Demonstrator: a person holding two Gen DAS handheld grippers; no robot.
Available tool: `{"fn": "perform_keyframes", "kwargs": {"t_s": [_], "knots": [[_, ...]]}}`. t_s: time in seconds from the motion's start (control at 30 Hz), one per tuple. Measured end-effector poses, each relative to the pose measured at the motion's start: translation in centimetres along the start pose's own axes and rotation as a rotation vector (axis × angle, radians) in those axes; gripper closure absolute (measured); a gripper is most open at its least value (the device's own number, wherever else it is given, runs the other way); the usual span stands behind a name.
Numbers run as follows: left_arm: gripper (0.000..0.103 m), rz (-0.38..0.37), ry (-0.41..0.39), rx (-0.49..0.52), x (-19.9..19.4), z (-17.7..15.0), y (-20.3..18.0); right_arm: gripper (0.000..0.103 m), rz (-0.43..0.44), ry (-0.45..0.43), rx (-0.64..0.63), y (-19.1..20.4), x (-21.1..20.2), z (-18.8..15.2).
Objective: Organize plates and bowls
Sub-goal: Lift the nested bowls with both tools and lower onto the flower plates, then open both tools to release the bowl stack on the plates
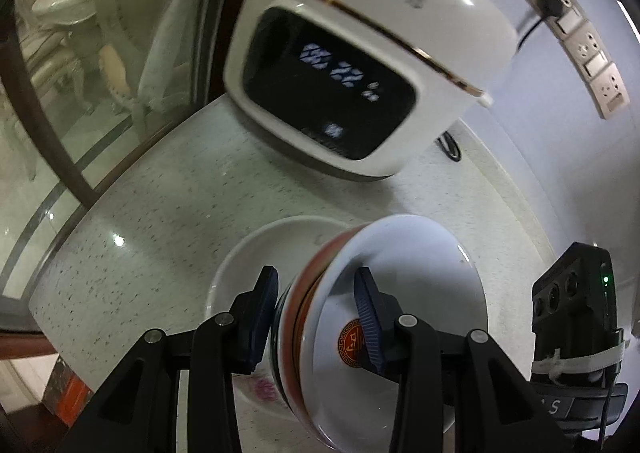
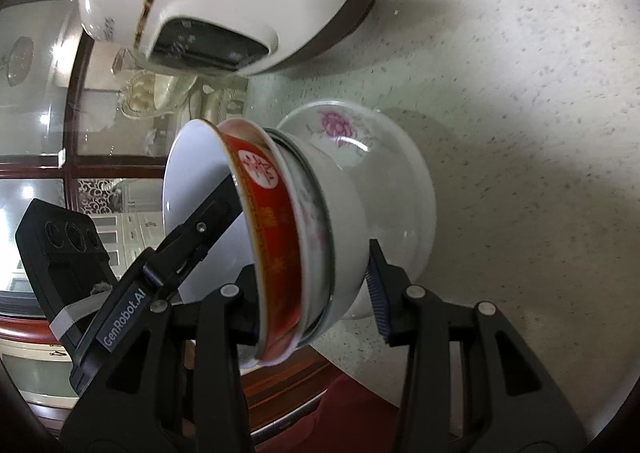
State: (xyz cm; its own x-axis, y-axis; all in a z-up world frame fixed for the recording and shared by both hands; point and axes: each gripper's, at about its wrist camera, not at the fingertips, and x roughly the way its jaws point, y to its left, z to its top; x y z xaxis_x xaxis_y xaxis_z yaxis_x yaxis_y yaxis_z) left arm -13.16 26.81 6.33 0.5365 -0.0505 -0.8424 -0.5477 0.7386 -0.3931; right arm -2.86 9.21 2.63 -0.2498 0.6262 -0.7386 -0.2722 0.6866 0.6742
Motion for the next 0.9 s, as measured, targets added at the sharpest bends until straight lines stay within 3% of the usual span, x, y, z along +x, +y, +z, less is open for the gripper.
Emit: {"fn": "perform_keyframes", "kwargs": {"t_s": [0.27, 0.47, 0.53, 0.57, 0.6, 0.67, 0.9], "knots": [[0.063, 0.006, 0.003, -0.027, 0.3, -0.7, 2.3, 0.058, -0.025, 0.020, -0.014, 0.4, 2.7, 0.8], [0.058, -0.012, -0.046, -0.004, 0.4, -0.1, 2.8, 0.053, -0.035, -0.073, -0.037, 1.4, 2.5, 1.1], [0.050, -0.014, -0.058, -0.008, 0.3, -0.1, 3.1, 0.041, -0.070, -0.119, -0.073, 1.9, 1.6, 0.8], [0.042, -0.021, -0.062, -0.009, 0.4, -0.3, 3.0, 0.026, -0.082, -0.148, -0.087, 2.3, 1.0, 0.9], [0.036, -0.038, -0.077, -0.011, 0.3, -0.3, 3.2, 0.024, -0.093, -0.187, -0.095, 2.6, 0.4, 0.8], [0.032, -0.040, -0.103, -0.003, -0.2, -0.6, 3.1, 0.020, -0.105, -0.232, -0.117, 3.3, -0.5, 0.6], [0.008, -0.016, -0.232, 0.069, -3.3, -1.8, 2.1, 0.019, -0.135, -0.362, -0.232, 4.2, -4.0, -2.6]]}}
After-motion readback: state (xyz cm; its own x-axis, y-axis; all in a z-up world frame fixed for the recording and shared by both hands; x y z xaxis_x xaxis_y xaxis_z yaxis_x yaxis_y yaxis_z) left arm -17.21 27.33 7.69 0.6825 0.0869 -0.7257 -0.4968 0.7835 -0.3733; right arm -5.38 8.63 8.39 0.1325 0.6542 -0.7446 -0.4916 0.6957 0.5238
